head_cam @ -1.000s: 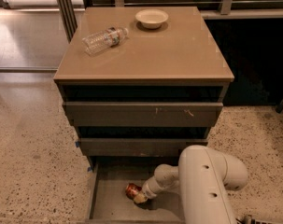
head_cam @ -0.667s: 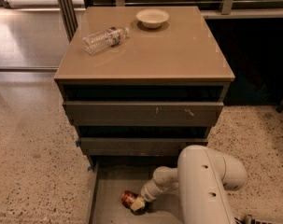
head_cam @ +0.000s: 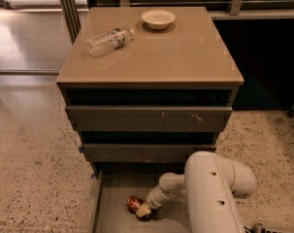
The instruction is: Pick coke can from bottom drawer and place on counter
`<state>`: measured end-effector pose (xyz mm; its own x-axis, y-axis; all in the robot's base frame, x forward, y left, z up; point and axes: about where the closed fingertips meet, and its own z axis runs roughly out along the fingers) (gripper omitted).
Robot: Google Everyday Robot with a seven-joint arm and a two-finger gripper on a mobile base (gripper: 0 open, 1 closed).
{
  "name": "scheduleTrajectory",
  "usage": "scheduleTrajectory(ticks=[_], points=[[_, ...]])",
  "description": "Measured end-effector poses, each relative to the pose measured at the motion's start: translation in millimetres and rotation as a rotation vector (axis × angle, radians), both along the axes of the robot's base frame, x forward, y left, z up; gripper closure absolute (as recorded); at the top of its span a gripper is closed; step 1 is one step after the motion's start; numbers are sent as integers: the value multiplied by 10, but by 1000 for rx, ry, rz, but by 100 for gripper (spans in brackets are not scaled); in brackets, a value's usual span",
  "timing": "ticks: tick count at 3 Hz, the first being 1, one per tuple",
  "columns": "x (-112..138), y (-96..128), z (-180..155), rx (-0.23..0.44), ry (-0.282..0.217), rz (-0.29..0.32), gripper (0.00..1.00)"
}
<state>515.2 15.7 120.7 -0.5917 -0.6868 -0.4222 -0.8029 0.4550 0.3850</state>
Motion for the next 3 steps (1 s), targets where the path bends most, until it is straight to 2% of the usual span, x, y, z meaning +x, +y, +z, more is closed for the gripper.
scheduleTrajectory(ticks=[1, 3], points=[[-52, 98, 220, 58, -14, 44, 100], [-120, 263, 963, 218, -103, 124, 100]])
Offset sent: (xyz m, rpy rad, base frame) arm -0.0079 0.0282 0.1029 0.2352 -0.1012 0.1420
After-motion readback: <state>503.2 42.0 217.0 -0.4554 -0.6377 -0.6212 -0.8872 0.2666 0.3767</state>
